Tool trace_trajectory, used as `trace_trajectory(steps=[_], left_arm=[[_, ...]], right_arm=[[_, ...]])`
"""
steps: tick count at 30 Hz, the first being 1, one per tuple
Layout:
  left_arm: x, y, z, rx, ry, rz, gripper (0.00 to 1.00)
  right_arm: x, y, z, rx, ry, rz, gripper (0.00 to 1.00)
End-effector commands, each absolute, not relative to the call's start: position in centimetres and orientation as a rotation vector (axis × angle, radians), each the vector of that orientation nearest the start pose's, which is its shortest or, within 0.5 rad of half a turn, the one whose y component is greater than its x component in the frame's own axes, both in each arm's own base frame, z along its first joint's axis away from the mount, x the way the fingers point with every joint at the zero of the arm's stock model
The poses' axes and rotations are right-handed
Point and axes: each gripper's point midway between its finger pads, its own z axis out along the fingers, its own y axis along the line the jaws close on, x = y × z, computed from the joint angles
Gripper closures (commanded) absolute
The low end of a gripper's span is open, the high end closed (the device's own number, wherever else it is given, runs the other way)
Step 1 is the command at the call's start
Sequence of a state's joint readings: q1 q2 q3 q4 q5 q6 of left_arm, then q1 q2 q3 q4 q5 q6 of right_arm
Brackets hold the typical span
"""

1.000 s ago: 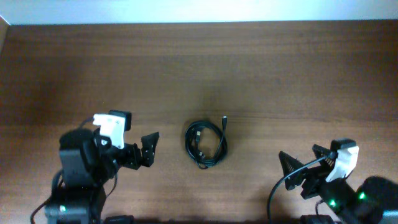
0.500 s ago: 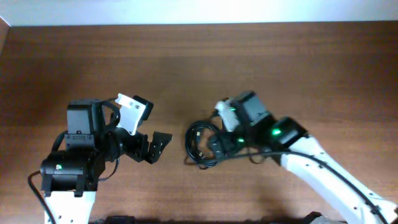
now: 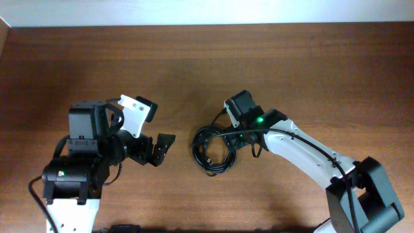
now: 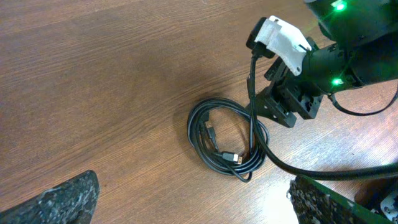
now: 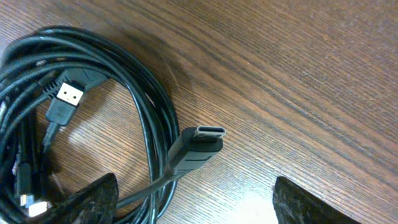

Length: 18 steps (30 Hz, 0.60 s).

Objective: Untangle cables

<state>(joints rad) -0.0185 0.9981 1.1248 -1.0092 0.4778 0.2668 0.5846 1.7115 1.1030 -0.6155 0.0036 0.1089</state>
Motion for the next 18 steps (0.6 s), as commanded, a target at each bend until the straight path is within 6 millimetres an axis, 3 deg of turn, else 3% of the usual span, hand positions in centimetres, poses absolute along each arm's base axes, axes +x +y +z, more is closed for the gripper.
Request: trace_trajectory(steps=[1,7,11,13,14,15,17,18], left_arm=[[25.5,-8.3,25.5,0.553,2.300,-0.450,0.01],[25.5,-8.3,25.4,0.552,2.304,-0.452,0.01],[25.4,-8.4,24.9,0.554,2.315,-0.465,0.01],[26.0,-8.7,22.4,0.558,2.371,-0.511,0.01],[26.1,-9.7,21.3,0.623,2.386,-0.569,0.00],[26.2,-10.1,20.8,0.642,2.400,-0.579,0.03],[26.1,-11.5,20.1,0.730,2.403,-0.592,0.11],[26.0,-12.4,19.6,0.784,2.404,-0.581,0.13]], right_arm=[[31.2,20.3,4.0,-0.621,2.775,0.146,0.24],[30.4,20.9,2.7,-0.642,2.821,0.202,0.27],[30.9,22.5,4.0,-0.603,2.797,0.314,0.22],[33.5,24.2,9.4,-0.584,2.644,0.376,0.17],[35.1,25.2,13.9,-0.592,2.525,0.411,0.14],[35.9,25.6,16.8,-0.598,2.455,0.418,0.13],[36.6,24.8,22.1,-0.560,2.379,0.363,0.12],[36.7,23.5,22.8,-0.531,2.386,0.284,0.12]])
